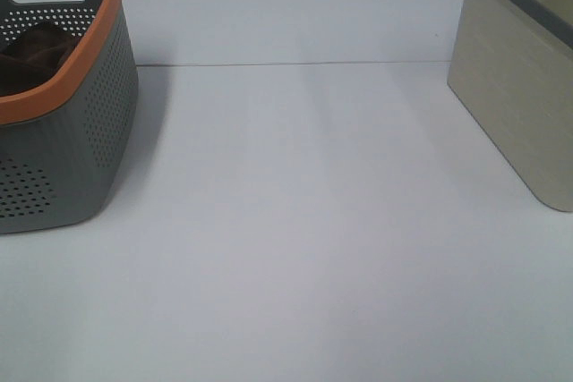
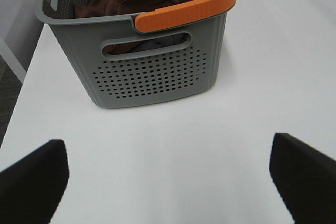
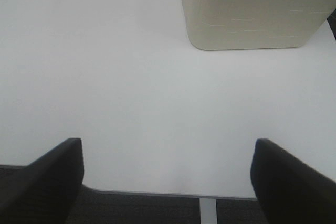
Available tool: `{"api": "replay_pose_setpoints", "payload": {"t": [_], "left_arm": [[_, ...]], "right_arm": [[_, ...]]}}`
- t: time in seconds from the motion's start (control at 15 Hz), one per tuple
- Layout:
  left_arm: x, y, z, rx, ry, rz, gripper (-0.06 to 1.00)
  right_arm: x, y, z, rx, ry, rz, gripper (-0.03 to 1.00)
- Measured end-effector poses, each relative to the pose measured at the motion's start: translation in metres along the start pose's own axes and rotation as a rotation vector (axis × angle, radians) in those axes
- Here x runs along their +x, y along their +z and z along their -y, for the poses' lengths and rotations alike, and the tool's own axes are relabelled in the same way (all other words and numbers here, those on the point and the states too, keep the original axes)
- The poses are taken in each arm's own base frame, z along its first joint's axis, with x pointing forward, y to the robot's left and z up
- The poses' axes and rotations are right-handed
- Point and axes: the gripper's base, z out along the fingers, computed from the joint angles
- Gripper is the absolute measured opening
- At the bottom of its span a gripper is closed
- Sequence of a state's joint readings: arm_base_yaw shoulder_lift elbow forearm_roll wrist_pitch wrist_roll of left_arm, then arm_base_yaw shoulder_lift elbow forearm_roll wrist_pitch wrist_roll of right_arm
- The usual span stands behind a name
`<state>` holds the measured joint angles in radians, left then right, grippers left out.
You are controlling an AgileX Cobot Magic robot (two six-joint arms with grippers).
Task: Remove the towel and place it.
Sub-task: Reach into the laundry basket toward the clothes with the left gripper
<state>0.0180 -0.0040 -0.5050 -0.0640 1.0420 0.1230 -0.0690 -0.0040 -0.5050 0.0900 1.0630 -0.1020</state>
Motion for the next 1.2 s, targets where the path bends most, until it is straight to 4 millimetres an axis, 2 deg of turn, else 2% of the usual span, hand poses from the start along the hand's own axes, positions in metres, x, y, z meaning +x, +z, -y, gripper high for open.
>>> {"api": "replay_pose_setpoints", "payload": {"t": [1.2], "left_arm": [[0.0000,0.0000,0.0003,0.003,-0.006,0.000,0.99]], "right_arm": [[0.0000,0.0000,0.0000,0.000,0.000,0.000,0.76]]}}
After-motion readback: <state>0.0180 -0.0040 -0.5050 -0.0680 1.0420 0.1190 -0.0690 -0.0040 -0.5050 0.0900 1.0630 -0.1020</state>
